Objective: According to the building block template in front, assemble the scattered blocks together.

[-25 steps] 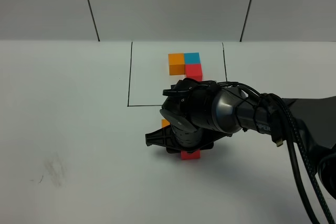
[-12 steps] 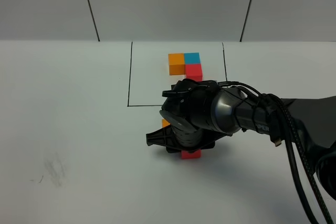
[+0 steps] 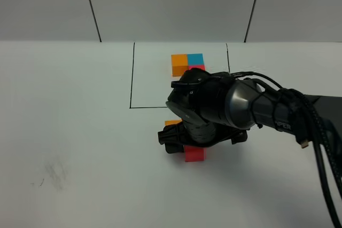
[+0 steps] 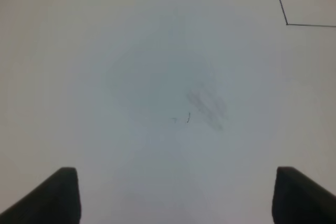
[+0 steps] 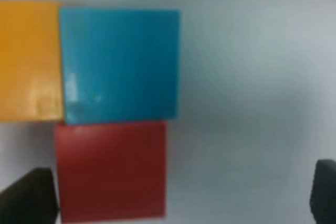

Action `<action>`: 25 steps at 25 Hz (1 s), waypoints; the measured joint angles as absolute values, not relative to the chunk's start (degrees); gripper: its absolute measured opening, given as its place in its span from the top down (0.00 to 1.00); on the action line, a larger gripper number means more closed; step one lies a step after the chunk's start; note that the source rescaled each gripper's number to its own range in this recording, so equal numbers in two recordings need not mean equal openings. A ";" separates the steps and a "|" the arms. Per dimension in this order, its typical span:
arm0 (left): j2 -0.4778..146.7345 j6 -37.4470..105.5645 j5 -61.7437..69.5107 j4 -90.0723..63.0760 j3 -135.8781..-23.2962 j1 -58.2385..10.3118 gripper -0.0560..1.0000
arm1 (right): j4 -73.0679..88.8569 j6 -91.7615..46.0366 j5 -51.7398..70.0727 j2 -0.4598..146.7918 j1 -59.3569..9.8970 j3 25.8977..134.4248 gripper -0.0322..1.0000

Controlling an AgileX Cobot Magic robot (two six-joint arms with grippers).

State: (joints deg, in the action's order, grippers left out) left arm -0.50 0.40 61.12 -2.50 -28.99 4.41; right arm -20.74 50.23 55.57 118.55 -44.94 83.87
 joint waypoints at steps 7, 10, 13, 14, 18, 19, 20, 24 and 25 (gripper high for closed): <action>-0.50 0.40 61.12 -2.50 -28.99 4.41 0.32 | -23.77 44.97 60.66 108.11 -44.94 84.01 0.01; -0.50 0.40 61.12 -2.50 -28.99 4.41 0.32 | -29.26 40.74 62.99 101.60 -44.94 84.01 0.00; -0.50 0.40 61.12 -2.50 -28.99 4.41 0.32 | -39.06 35.27 63.83 94.09 -44.94 84.01 0.00; -0.50 0.40 61.12 -2.50 -28.99 4.41 0.32 | -43.06 33.26 64.14 91.28 -44.94 84.01 0.00; -0.50 0.40 61.12 -2.50 -28.99 4.41 0.32 | -56.87 27.28 64.46 79.58 -44.92 84.01 0.00; -0.50 0.40 61.12 -2.50 -28.99 4.41 0.32 | -58.89 26.09 64.46 76.94 -44.71 84.01 0.00; -0.50 0.40 61.12 -2.50 -28.99 4.41 0.32 | -60.54 24.90 64.51 73.83 -44.20 84.01 0.00; -0.50 0.40 61.12 -2.50 -28.99 4.41 0.32 | -61.54 17.43 65.23 63.15 -40.42 84.05 0.00; -0.50 0.40 61.12 -2.50 -28.99 4.41 0.32 | -61.09 15.33 65.64 60.46 -39.47 84.05 0.00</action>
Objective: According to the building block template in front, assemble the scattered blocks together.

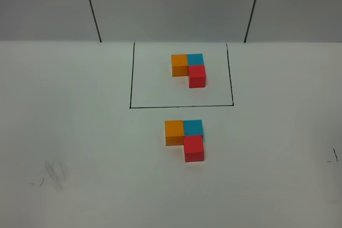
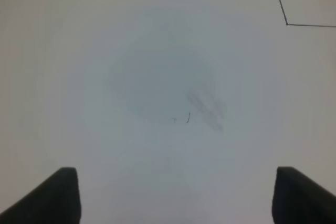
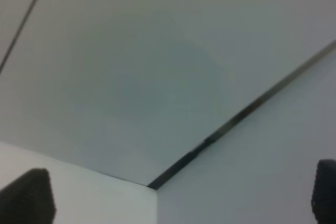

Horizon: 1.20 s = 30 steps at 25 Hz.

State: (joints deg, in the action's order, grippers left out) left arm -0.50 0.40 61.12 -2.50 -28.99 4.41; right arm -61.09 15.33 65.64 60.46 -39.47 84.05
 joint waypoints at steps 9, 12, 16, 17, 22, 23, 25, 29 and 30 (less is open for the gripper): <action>-0.50 0.40 61.12 -2.50 -28.99 4.41 0.32 | -49.10 1.31 69.52 38.18 -37.79 83.01 0.00; -0.50 0.40 61.12 -2.50 -28.99 4.41 0.32 | -42.49 0.81 69.64 30.80 -37.79 79.69 0.00; -0.50 0.40 61.12 -2.50 -28.99 4.41 0.32 | -32.71 0.56 69.86 21.26 -37.79 70.35 0.00; -0.50 0.40 61.12 -2.50 -28.99 4.41 0.32 | -29.72 0.50 69.99 19.33 -37.79 67.89 0.00; -0.50 0.40 61.12 -2.50 -28.99 4.41 0.32 | -17.88 1.21 70.20 16.09 -37.79 55.17 0.00; -0.50 0.40 61.12 -2.50 -28.99 4.41 0.32 | -17.00 1.21 69.47 16.09 -37.79 53.00 0.00; -0.50 0.40 61.12 -2.50 -28.99 4.41 0.32 | -16.48 1.27 66.70 16.15 -37.79 49.50 0.00; -0.50 0.40 61.12 -2.50 -28.99 4.41 0.32 | -13.97 1.32 64.58 16.18 -37.79 44.43 0.00; -0.50 0.40 61.12 -2.50 -28.99 4.41 0.32 | -13.00 1.37 64.50 16.18 -37.79 43.46 0.00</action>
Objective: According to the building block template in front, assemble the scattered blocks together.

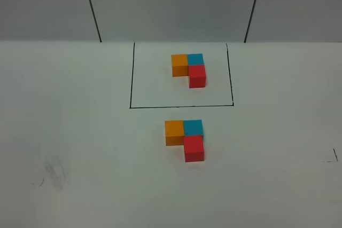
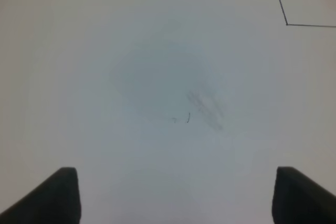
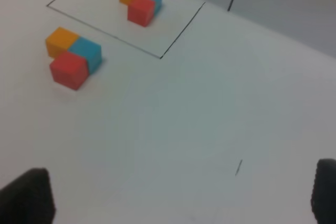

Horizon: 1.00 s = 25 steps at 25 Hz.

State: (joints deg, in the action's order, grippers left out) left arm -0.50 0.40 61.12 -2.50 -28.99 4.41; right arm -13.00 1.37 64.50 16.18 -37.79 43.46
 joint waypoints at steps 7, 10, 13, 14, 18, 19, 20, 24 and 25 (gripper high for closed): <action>-0.50 0.40 61.12 -2.50 -28.99 4.41 0.32 | -8.49 -0.98 64.04 8.85 -34.88 36.72 0.01; -0.50 0.40 61.12 -2.50 -28.99 4.41 0.32 | -5.75 -0.98 63.95 3.66 -31.93 34.25 0.01; -0.50 0.40 61.12 -2.50 -28.99 4.41 0.32 | -3.24 -1.14 63.49 0.80 -28.79 32.79 0.01; -0.50 0.40 61.12 -2.50 -28.99 4.41 0.32 | -3.08 -1.20 63.49 0.23 -27.49 32.21 0.02; -0.50 0.40 61.12 -2.50 -28.99 4.41 0.32 | -2.95 -1.25 63.37 -0.26 -22.27 30.51 0.03; -0.50 0.40 61.12 -2.50 -28.99 4.41 0.32 | -2.88 -1.25 63.32 -0.26 -20.83 30.47 0.03; -0.50 0.40 61.12 -2.50 -28.99 4.41 0.32 | -2.88 -1.38 63.32 -0.30 -19.41 30.35 0.03; -0.50 0.40 61.12 -2.50 -28.99 4.41 0.32 | -2.88 -1.38 63.32 -0.43 -13.29 30.29 0.03; -0.50 0.40 61.12 -2.50 -28.99 4.41 0.32 | -2.88 -1.38 63.32 -0.48 -11.89 30.29 0.04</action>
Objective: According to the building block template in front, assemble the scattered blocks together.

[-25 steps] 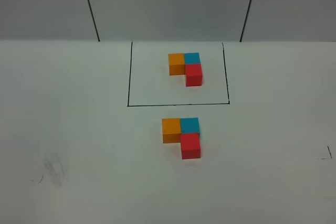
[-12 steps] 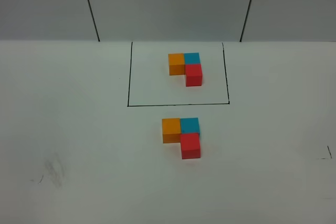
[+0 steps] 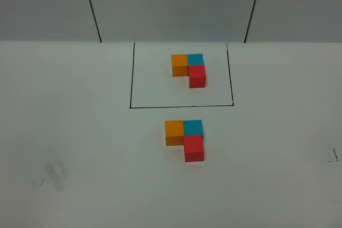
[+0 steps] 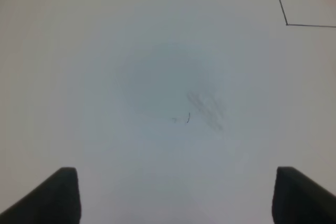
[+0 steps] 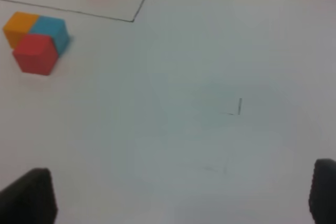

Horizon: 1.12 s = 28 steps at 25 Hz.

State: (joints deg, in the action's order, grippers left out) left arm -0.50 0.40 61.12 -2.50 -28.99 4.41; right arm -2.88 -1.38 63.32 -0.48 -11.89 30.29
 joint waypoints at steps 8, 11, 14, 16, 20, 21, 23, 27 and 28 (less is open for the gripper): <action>-0.50 0.40 61.12 -2.50 -28.99 4.41 0.32 | -2.45 -1.65 61.61 -0.48 -0.46 28.92 0.09; -0.50 0.40 61.12 -2.50 -28.99 4.41 0.32 | -1.98 -1.82 61.57 -0.48 0.89 28.85 0.13; -0.50 0.40 61.12 -2.50 -28.99 4.41 0.32 | -1.80 -1.84 61.50 -0.48 1.02 28.85 0.18; -0.50 0.40 61.12 -2.50 -28.99 4.41 0.32 | -1.80 -1.84 61.50 -0.48 1.14 28.85 0.23; -0.50 0.40 61.12 -2.50 -28.99 4.41 0.32 | -1.78 -1.85 61.50 -0.48 1.14 28.85 0.34; -0.50 0.40 61.12 -2.50 -28.99 4.41 0.32 | -1.78 -1.85 61.50 -0.48 1.14 28.85 0.37; -0.50 0.40 61.12 -2.50 -28.99 4.41 0.32 | -1.78 -1.85 61.48 -0.48 1.14 28.85 0.42; -0.50 0.40 61.12 -2.50 -28.99 4.41 0.32 | -1.78 -1.90 61.43 -0.48 1.14 28.85 0.53; -0.50 0.40 61.12 -2.50 -28.99 4.41 0.32 | -1.78 -1.90 61.43 -0.48 1.14 28.85 0.56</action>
